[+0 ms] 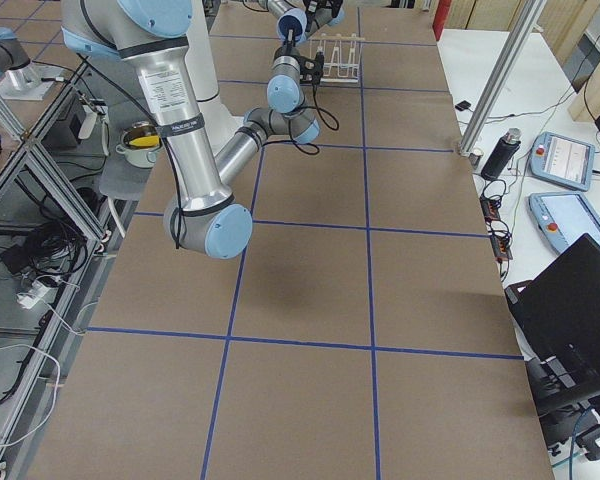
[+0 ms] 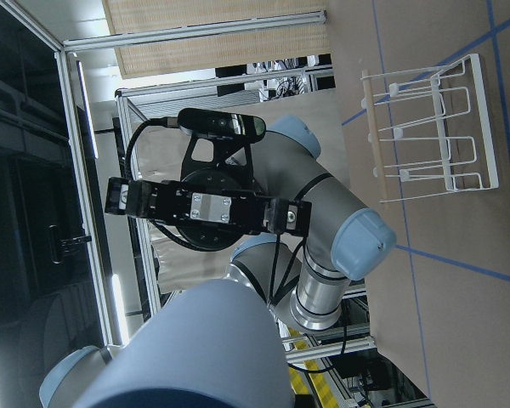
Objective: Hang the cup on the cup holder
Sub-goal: 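Bring the left gripper to the cup's base and close on it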
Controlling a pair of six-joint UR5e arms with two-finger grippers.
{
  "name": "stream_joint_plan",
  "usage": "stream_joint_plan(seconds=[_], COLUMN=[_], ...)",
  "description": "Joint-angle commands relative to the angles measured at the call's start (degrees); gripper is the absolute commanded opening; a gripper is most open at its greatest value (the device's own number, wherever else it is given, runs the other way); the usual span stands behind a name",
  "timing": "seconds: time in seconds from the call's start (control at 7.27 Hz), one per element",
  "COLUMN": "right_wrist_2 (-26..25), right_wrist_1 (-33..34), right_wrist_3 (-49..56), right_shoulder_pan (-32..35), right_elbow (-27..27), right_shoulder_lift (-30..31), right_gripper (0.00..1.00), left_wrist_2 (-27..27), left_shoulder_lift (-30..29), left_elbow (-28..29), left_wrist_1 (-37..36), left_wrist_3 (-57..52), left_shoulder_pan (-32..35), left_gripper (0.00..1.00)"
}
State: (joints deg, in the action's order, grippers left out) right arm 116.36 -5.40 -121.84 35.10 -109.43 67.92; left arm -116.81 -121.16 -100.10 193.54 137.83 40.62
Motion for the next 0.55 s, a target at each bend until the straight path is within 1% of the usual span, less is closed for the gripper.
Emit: stream_joint_plan(seconds=[0.0, 0.41], right_wrist_2=[0.1, 0.1], right_wrist_1=[-0.1, -0.1], right_wrist_3=[0.0, 0.0], right_shoulder_pan=[-0.5, -1.0], right_elbow=[-0.1, 0.0], right_shoulder_lift=[-0.4, -0.4], right_gripper=[0.00, 0.00], left_wrist_2=[0.0, 0.0], left_shoulder_lift=[-0.1, -0.4], left_elbow=[-0.9, -2.8], left_wrist_1=[0.0, -0.1], left_wrist_3=[0.1, 0.1], left_shoulder_pan=[-2.2, -4.2], left_gripper=[0.98, 0.98])
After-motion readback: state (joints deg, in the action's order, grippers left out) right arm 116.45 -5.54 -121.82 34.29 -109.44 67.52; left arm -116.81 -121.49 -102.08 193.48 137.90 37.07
